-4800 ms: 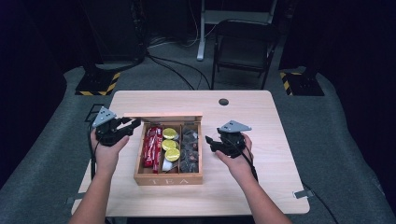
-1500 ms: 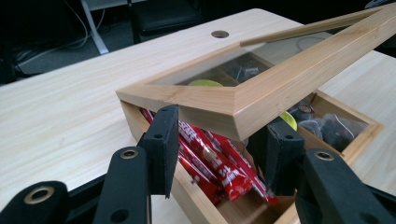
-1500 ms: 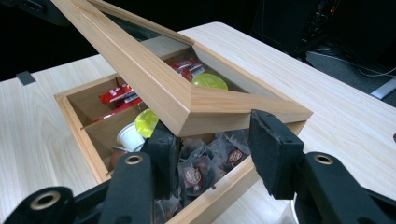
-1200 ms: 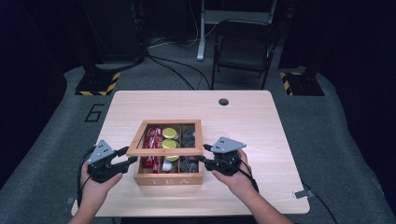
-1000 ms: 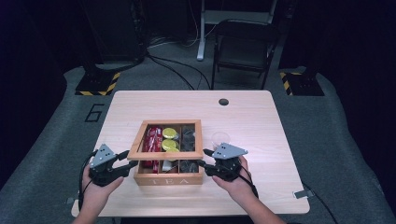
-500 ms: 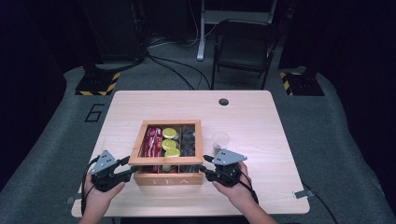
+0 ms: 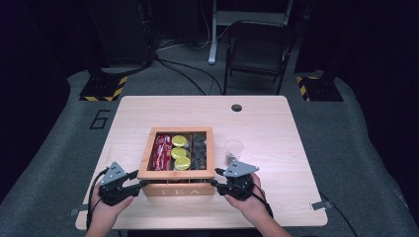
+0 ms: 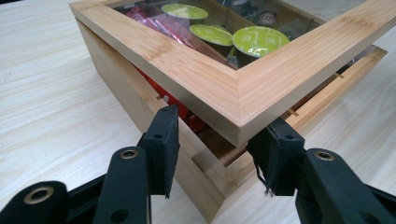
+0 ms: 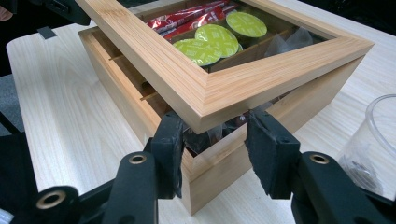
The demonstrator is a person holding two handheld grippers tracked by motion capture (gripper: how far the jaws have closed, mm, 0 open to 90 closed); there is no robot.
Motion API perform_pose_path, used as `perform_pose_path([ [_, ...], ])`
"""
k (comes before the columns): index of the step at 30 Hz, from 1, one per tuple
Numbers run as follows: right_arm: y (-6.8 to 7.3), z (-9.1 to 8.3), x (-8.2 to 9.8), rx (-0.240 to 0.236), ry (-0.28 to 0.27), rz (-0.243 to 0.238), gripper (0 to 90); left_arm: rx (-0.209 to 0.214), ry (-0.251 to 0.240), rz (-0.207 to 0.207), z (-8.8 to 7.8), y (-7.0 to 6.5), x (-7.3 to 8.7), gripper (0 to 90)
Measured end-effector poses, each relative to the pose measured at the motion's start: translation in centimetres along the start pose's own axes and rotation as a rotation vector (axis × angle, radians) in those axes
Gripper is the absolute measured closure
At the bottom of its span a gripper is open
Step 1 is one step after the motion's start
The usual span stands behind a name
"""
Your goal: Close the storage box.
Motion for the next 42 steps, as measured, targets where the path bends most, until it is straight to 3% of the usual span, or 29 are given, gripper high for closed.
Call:
perform_pose_path([
  [1, 0.0, 0.0, 0.0, -0.005, 0.001, -0.002, 56.4, 0.004, 0.002, -0.014, 0.0, 0.0, 0.1, 51.0],
  [14, 0.1, 0.4, 0.6, -0.020, 0.025, 0.002, 55.3, 0.039, 0.053, 0.021, -0.2, 0.3, 0.5, 49.6],
  [19, 0.2, 0.4, 0.7, -0.028, 0.035, 0.006, 55.2, 0.032, 0.060, 0.045, -0.2, 0.3, 0.5, 49.7],
  [25, 0.2, 0.6, 0.8, -0.038, 0.045, 0.012, 53.2, 0.044, 0.076, 0.036, -0.1, 0.2, 0.6, 48.4],
  [27, 0.3, 0.7, 0.9, -0.032, 0.054, 0.014, 53.0, 0.065, 0.082, 0.032, 0.1, 0.2, 0.7, 45.7],
  [29, 0.3, 0.9, 1.1, -0.032, 0.072, 0.012, 52.6, 0.071, 0.099, 0.037, 0.3, 0.2, 0.8, 43.4],
  [32, 0.3, 1.1, 1.1, -0.048, 0.074, 0.004, 46.0, 0.061, 0.159, 0.083, 0.7, -0.2, 1.0, 42.7],
  [35, 0.2, 0.7, 0.7, -0.047, 0.041, 0.016, 42.1, 0.050, 0.135, 0.082, 0.6, -0.4, 0.7, 35.9],
  [38, -0.2, 0.6, 0.7, -0.028, 0.035, 0.023, 41.4, 0.069, 0.078, 0.050, 0.0, -0.2, 0.3, 36.2],
  [42, -0.3, 0.6, 0.6, -0.022, 0.024, 0.044, 41.4, 0.065, 0.065, 0.039, -0.1, -0.1, 0.2, 36.1],
])
Point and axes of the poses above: each handheld gripper's, and its own axes: z roughly forward along the jaws, x roughly out of its underside, y roughly to its left, the point moved 3 cm from there along z, roughly forward along the jaws, and after that the axes turned 7 degrees about y, right-handed, at the moved point
